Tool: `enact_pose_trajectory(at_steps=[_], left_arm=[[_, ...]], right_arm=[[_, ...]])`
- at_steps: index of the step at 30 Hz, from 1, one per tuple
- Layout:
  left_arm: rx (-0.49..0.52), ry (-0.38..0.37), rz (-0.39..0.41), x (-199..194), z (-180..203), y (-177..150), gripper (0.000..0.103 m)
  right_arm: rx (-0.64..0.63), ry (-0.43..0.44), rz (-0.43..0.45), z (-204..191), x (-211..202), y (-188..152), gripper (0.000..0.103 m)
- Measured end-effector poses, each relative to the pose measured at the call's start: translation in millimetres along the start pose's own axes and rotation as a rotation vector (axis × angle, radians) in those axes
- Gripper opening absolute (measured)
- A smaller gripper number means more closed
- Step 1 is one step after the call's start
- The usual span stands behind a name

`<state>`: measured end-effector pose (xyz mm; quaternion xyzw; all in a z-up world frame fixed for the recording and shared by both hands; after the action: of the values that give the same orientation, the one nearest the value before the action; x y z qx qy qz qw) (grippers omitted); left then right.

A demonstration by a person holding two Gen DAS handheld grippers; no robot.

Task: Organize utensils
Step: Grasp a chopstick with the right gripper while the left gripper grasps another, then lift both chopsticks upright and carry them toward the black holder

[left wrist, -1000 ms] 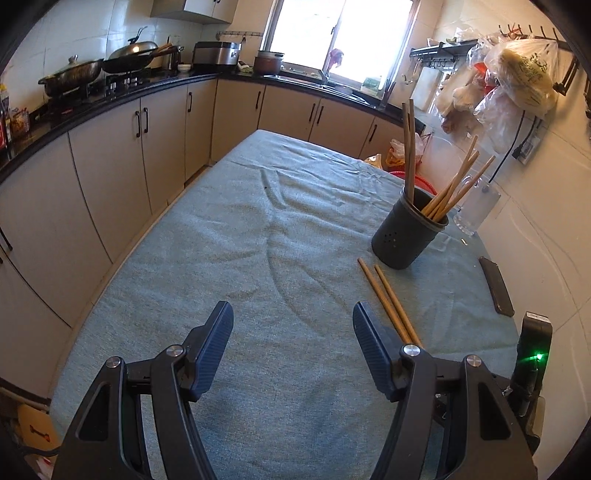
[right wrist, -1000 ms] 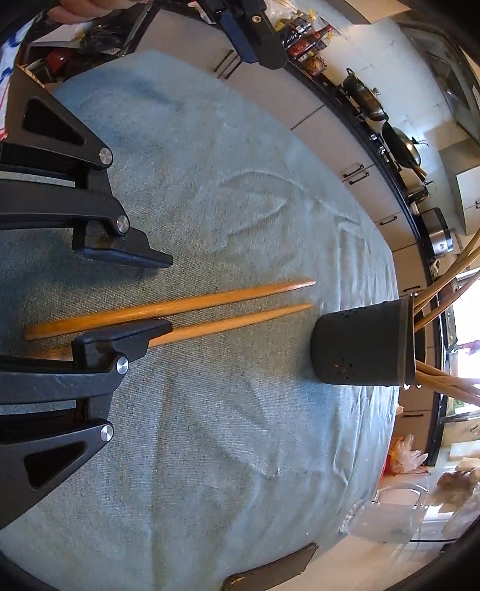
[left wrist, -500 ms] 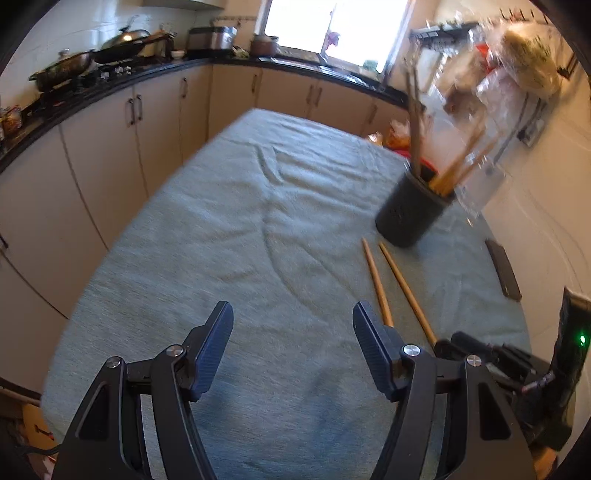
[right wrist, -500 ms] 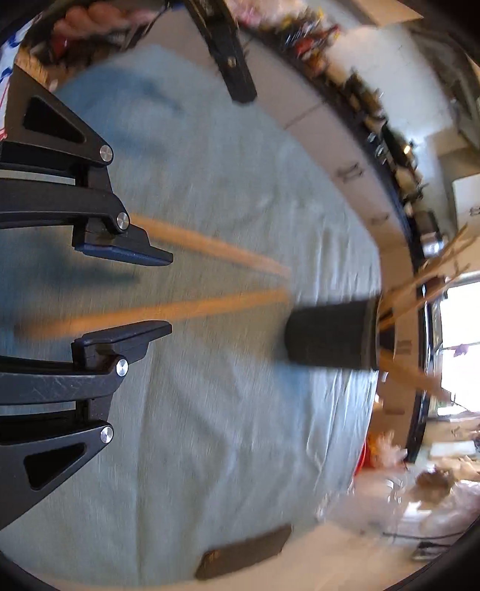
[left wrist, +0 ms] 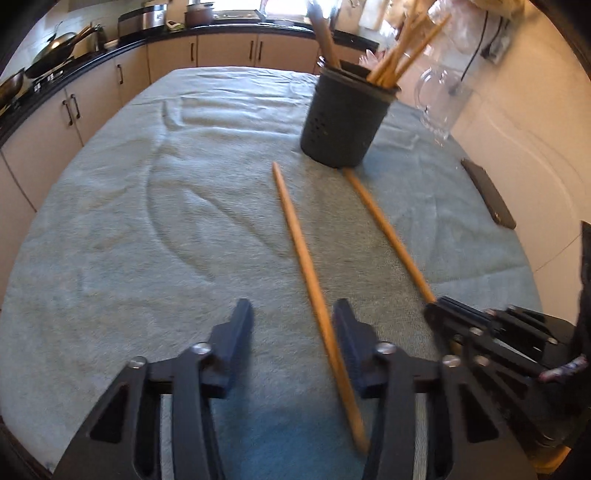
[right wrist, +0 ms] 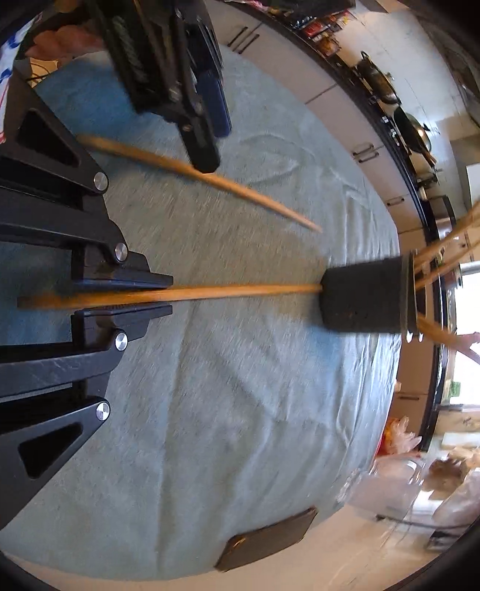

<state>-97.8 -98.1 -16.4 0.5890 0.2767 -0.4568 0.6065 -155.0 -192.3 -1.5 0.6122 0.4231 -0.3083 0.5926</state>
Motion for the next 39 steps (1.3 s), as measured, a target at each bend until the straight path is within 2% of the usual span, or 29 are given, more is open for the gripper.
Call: enact_pose_trajectory(at_steps=[3, 4, 5, 13, 15, 17, 21, 23, 29, 32, 39], left_arm=[[0.027, 0.036, 0.015, 4.9, 4.7, 2.8, 0.024], [0.03, 0.033, 0.013, 4.9, 6.9, 3.1, 0.014], [0.027, 0.021, 0.004, 5.3, 6.8, 2.4, 0.007], [-0.01, -0.082, -0.083, -10.5, -13.6, -20.3, 0.007], [-0.014, -0.092, -0.105, -15.5, -18.1, -23.0, 0.007], [-0.009, -0.091, -0.102, -20.4, -19.6, -19.9, 0.007], [0.004, -0.059, -0.092, -20.5, -18.3, -4.5, 0.012], [0.034, -0.042, -0.1, -15.5, -15.6, 3.7, 0.022], [0.053, -0.009, -0.146, 9.4, -14.4, 32.5, 0.023], [0.054, -0.003, -0.167, 20.0, -12.1, 44.7, 0.023], [0.074, 0.017, -0.167, 32.0, -7.0, 63.8, 0.023]], right_arm=[[0.017, -0.014, -0.003, 12.9, -8.4, -10.6, 0.008], [0.019, -0.021, -0.004, 17.3, -12.6, -15.3, 0.008], [0.02, -0.027, -0.005, 21.0, -16.4, -19.4, 0.008], [-0.04, -0.07, -0.059, 31.6, -35.9, -52.1, 0.009], [-0.029, -0.049, -0.068, 34.6, -38.4, -53.2, 0.021], [-0.018, -0.027, -0.07, 36.5, -37.8, -49.7, 0.027], [-0.014, -0.039, -0.074, 35.9, -28.9, -34.2, 0.027], [-0.015, -0.03, -0.078, 35.0, -23.8, -23.1, 0.027], [-0.027, -0.026, -0.117, 34.6, -3.4, 9.0, 0.026], [-0.042, -0.039, -0.137, 33.1, 7.6, 28.3, 0.023], [-0.064, -0.068, -0.159, 26.0, 27.9, 64.4, 0.018]])
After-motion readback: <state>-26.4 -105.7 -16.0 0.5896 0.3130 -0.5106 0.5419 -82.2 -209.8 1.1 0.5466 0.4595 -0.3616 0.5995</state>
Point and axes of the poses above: each gripper's, at about its wrist camera, not at the fingertips, and x roughly the way its jaws point, z to its right, y to its top, the point moved 3 cm from there along x, roughly the way its jaws point, and after that the axes turned 4 degrees about -z, right-handed, at the moved point
